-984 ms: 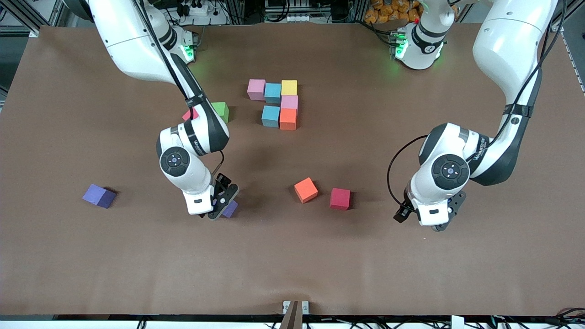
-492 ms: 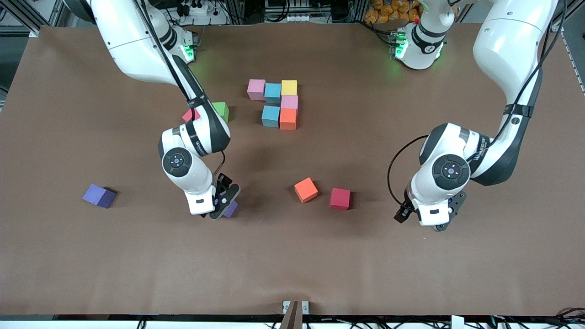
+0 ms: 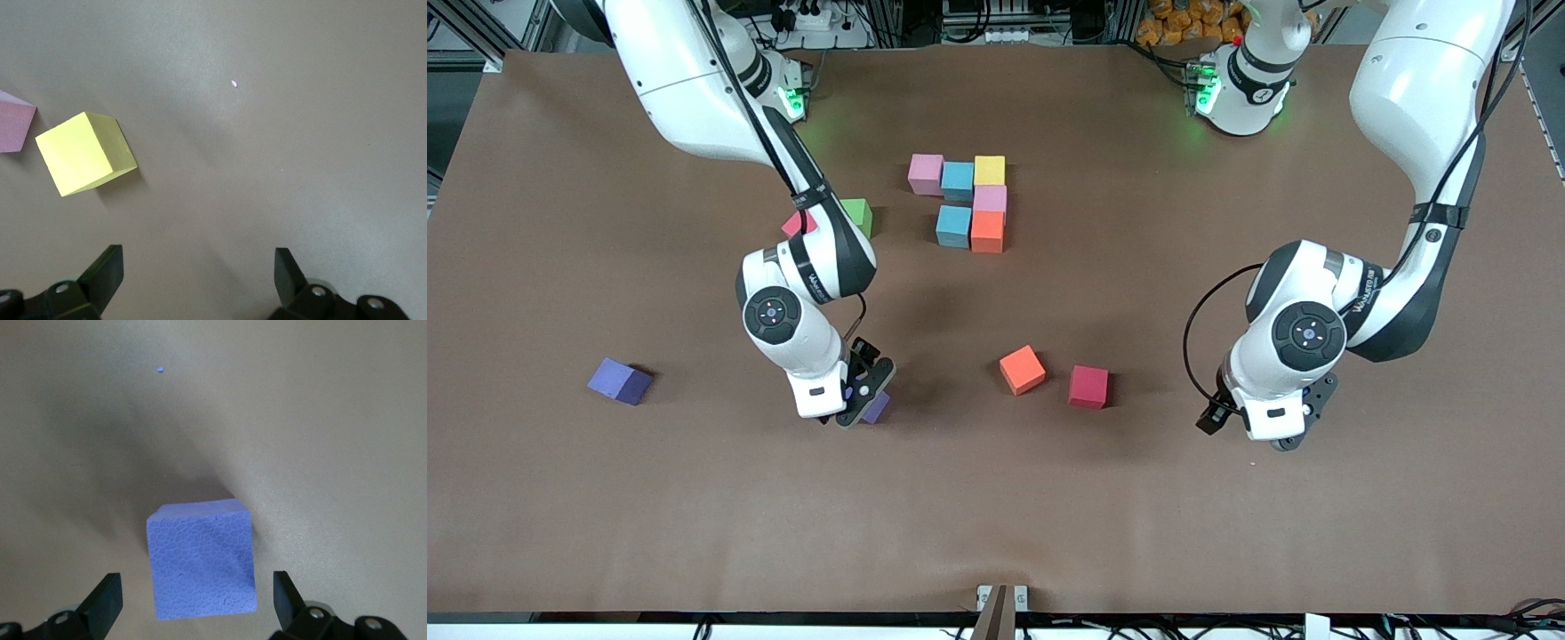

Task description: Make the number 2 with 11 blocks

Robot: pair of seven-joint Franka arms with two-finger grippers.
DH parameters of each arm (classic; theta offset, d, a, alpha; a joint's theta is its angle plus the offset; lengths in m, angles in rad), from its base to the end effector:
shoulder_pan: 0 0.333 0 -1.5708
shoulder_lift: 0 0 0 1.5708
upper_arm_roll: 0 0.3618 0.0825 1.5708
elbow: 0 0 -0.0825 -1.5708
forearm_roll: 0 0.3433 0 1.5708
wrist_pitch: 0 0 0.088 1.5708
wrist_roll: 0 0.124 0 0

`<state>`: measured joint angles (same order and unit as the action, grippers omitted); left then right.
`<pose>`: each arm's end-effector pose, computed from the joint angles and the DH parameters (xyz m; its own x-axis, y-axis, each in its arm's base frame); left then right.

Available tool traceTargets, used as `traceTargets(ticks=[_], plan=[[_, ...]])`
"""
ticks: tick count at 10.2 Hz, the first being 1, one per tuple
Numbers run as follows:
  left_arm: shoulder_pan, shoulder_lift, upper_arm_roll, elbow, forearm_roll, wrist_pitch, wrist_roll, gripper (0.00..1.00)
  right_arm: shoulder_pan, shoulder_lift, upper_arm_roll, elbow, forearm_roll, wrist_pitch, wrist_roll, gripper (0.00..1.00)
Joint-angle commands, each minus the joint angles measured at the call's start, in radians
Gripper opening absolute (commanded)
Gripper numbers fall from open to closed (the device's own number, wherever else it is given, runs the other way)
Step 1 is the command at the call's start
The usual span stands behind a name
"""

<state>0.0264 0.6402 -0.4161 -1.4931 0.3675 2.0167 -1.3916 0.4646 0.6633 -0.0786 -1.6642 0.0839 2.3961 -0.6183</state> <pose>0.6679 -0.1829 0.3533 0.6225 0.7799 0.0654 0.7825 -0.6185 -0.0718 0.6357 0.2695 0.2750 0.5690 0.8197 0.0653 0.8199 -0.5716 0.0308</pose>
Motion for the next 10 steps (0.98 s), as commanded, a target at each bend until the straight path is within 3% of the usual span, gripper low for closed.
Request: traceTargets(ticks=[1, 10], plan=[[0.001, -0.001, -0.004, 0.002, 0.014, -0.001, 0.022, 1.00, 0.011, 0.021, 0.002, 0.029, 0.040, -0.005, -0.003, 1.00], [0.003, 0.003, -0.004, 0.002, 0.014, 0.001, 0.022, 1.00, 0.012, 0.048, 0.000, 0.040, 0.033, -0.003, -0.012, 1.00]])
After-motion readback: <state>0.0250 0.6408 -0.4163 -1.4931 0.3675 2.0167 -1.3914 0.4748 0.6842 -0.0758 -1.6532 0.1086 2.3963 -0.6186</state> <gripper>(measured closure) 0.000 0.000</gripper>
